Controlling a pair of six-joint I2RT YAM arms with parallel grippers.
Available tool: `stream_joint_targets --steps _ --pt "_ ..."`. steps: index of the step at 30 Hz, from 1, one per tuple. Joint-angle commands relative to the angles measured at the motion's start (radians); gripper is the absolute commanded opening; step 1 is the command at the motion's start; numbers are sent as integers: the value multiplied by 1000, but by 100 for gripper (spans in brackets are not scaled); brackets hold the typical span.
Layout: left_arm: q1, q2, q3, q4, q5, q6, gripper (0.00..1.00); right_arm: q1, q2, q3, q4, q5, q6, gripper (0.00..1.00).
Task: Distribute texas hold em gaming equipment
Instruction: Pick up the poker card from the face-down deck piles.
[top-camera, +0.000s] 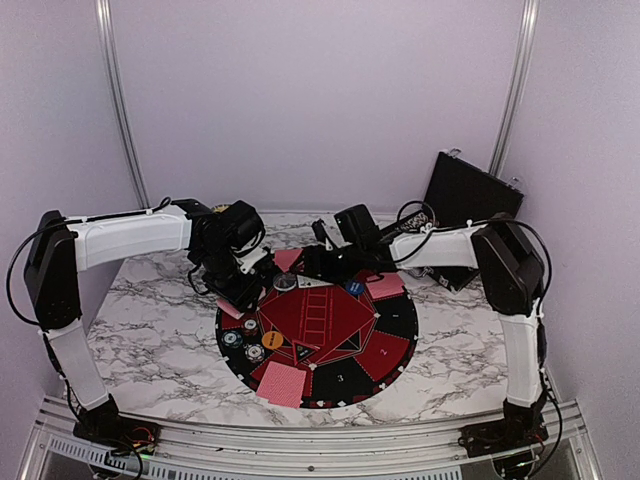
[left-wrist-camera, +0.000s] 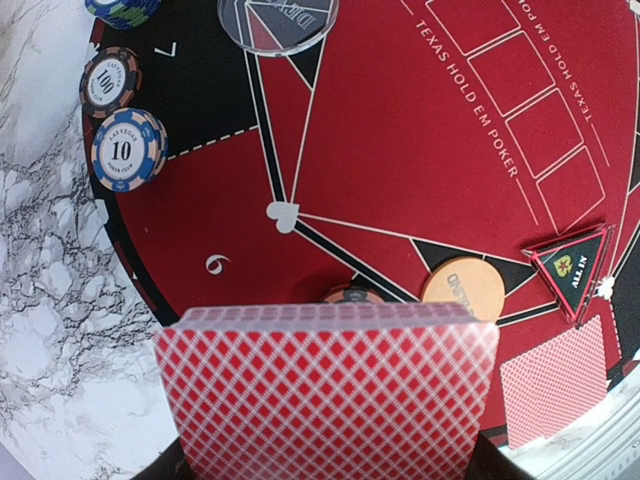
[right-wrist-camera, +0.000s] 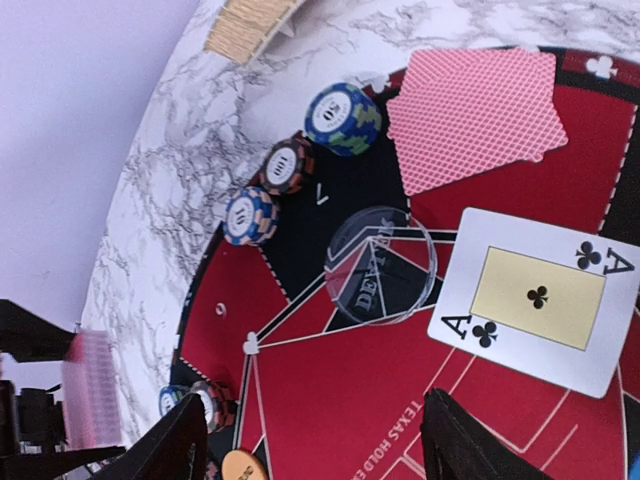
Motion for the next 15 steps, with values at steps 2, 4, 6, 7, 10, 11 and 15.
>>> stream_joint_targets --steps 2,4,6,7,10,11,15 --pt "-2 -29 38 11 13 10 26 -36 -116 -91 87 -119 52 71" --pt "-9 -26 42 10 15 11 26 -41 -133 -133 131 -180 80 71" --pt "-17 -23 48 9 15 11 26 -43 -146 -182 193 -244 118 70" --pt "-21 -21 49 9 16 11 26 -43 -147 -199 216 -279 133 70" --pt "-39 -12 57 7 20 11 26 -42 -155 -248 281 -344 168 69" --pt "-47 -7 60 6 19 12 26 -42 -153 -256 292 -361 176 69" --pt "-66 9 81 4 21 13 26 -36 -142 -291 367 -431 227 69"
